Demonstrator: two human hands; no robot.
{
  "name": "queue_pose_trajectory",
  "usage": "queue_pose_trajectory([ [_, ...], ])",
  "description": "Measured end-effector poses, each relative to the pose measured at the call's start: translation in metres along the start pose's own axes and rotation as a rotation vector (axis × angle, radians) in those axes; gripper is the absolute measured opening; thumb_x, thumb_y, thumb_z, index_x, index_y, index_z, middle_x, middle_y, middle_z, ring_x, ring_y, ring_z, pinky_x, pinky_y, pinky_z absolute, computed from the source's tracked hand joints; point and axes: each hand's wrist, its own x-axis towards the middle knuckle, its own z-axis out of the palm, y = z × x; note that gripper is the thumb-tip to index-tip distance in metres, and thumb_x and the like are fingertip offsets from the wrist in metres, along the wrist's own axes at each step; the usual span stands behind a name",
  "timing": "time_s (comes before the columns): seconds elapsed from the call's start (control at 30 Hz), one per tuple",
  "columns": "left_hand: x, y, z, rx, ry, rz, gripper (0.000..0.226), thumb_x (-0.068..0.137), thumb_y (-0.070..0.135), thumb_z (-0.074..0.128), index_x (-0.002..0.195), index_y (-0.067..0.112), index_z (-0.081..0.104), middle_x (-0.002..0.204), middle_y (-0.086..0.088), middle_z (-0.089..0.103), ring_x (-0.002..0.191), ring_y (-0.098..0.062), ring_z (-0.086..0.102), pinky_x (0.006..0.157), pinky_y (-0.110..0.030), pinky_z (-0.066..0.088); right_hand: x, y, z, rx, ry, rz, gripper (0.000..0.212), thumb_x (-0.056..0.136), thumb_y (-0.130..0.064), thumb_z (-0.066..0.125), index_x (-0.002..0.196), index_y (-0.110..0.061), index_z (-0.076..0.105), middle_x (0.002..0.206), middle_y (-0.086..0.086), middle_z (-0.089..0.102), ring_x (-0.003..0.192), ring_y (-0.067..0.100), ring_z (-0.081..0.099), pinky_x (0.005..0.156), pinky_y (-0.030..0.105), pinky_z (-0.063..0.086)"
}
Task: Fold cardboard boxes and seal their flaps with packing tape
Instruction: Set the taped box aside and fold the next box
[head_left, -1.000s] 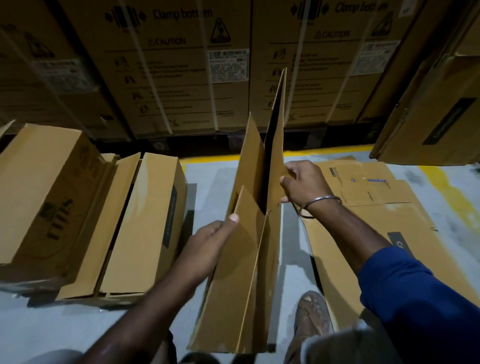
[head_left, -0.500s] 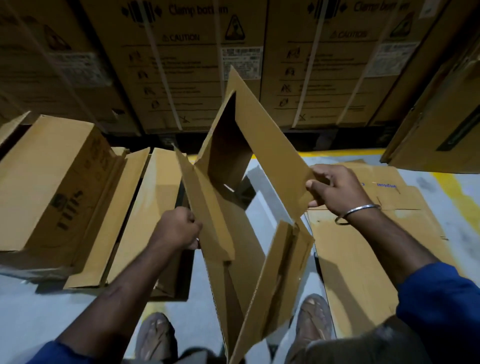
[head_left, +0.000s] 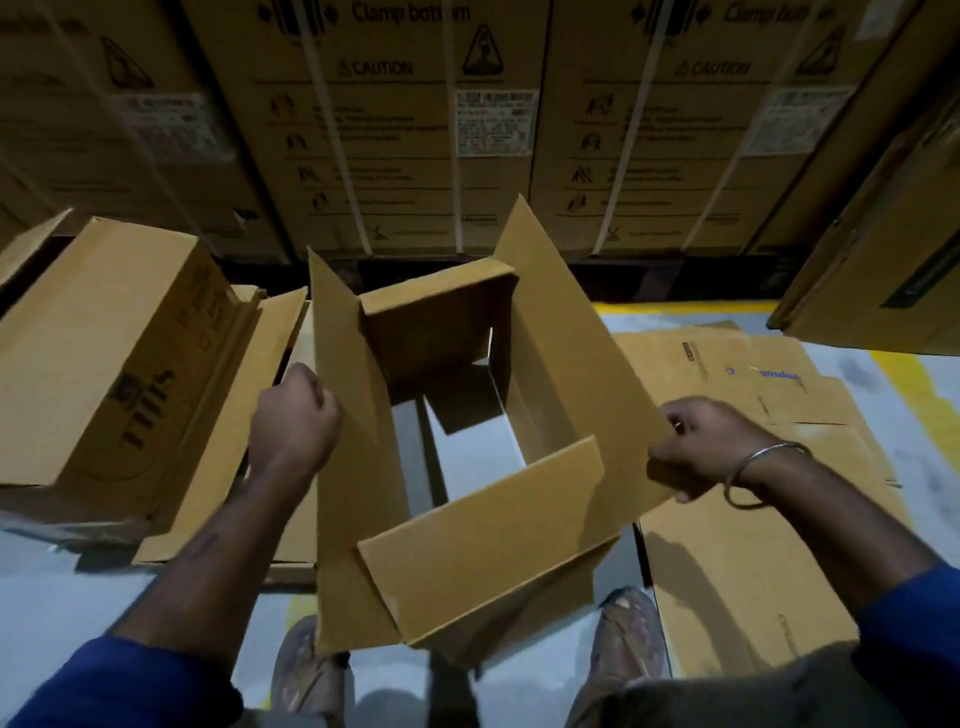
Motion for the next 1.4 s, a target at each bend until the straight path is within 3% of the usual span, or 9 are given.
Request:
queue_pose_trajectory([
  [0.17,-0.006,-0.008,0.005,0.055,-0.166,0.021,0.029,0.103,0.038,0.058,0.125,0.02,0.051,0.101,-0.006,0.066,0.082,-0.023,0.068,0.067,-0.044,0.063,0.013,-0.001,0.01,-0.166,-0.204,0.0,0.029,0.089,-0.029,0.074,0.114,-0.032,0.059,0.11,-0.001,0.066,0.095,0.02,0.065,0.07,0.036,0.057],
  [0.3,-0.026,-0.004,-0.006,-0.035,-0.53,-0.154,0.041,0.096,0.045,0.069,0.124,0.019,0.053,0.112,-0.008,0.067,0.094,-0.026,0.069,0.073,-0.041,0.062,0.021,-0.009,0.024,-0.181,-0.106,-0.022,0.032,0.089,-0.053,0.072,0.109,-0.029,0.063,0.104,-0.003,0.064,0.096,0.021,0.063,0.078,0.037,0.054],
  [0.4,-0.049,-0.002,-0.011,-0.045,-0.725,-0.211,0.031,0.097,0.039,0.07,0.111,0.016,0.055,0.098,-0.009,0.07,0.079,-0.024,0.073,0.065,-0.038,0.062,0.024,-0.017,0.032,-0.23,0.062,-0.032,0.025,0.093,-0.037,0.067,0.103,-0.015,0.069,0.101,0.007,0.068,0.089,0.025,0.065,0.084,0.044,0.059],
  [0.73,-0.031,0.013,-0.022,0.131,-0.317,0.078,0.027,0.102,0.034,0.06,0.119,0.012,0.059,0.096,0.001,0.057,0.082,-0.014,0.055,0.065,-0.031,0.045,0.001,-0.011,0.019,-0.131,0.322,-0.016,0.011,0.093,-0.022,0.065,0.096,-0.013,0.07,0.094,0.008,0.068,0.085,0.028,0.064,0.081,0.047,0.059],
  [0.9,-0.025,0.018,-0.004,0.156,-0.317,0.106,0.018,0.101,0.033,0.06,0.106,0.016,0.058,0.087,0.001,0.055,0.075,-0.014,0.056,0.061,-0.031,0.046,0.0,-0.006,0.039,-0.239,0.158,-0.006,0.013,0.091,-0.022,0.062,0.101,-0.013,0.064,0.099,0.008,0.067,0.087,0.026,0.064,0.082,0.044,0.06],
  [1.1,-0.017,0.015,0.001,0.192,-0.376,0.097,0.016,0.099,0.03,0.06,0.102,0.014,0.06,0.096,-0.005,0.063,0.082,-0.021,0.06,0.071,-0.037,0.055,0.005,-0.01,0.044,-0.284,-0.054,0.056,0.084,0.096,-0.019,0.058,0.159,-0.019,0.003,0.104,0.011,0.065,0.09,0.026,0.063,0.077,0.039,0.057],
  [1.23,-0.016,0.011,0.0,0.172,-0.43,0.072,0.018,0.098,0.029,0.06,0.109,0.015,0.06,0.099,-0.004,0.063,0.085,-0.021,0.061,0.07,-0.035,0.054,0.002,-0.02,0.042,-0.319,0.015,0.058,0.118,0.093,-0.022,0.068,0.156,-0.03,-0.031,0.115,0.011,0.059,0.094,0.026,0.063,0.079,0.037,0.055],
  [1.3,-0.015,0.011,0.0,0.185,-0.475,0.073,0.018,0.096,0.028,0.059,0.109,0.015,0.059,0.098,-0.005,0.062,0.084,-0.023,0.062,0.072,-0.037,0.058,-0.004,-0.028,0.047,-0.482,0.245,-0.101,0.116,0.088,-0.022,0.074,0.159,-0.032,-0.017,0.141,0.008,0.041,0.115,0.026,0.053,0.089,0.038,0.053],
  [1.4,-0.013,0.01,-0.001,0.173,-0.529,0.042,0.018,0.097,0.028,0.059,0.11,0.016,0.056,0.096,-0.006,0.061,0.083,-0.023,0.066,0.075,-0.043,0.063,-0.023,-0.054,0.065,-0.421,0.4,-0.558,0.056,0.095,-0.014,0.059,0.147,-0.027,0.041,0.135,-0.006,0.044,0.108,0.009,0.048,0.08,0.022,0.043],
])
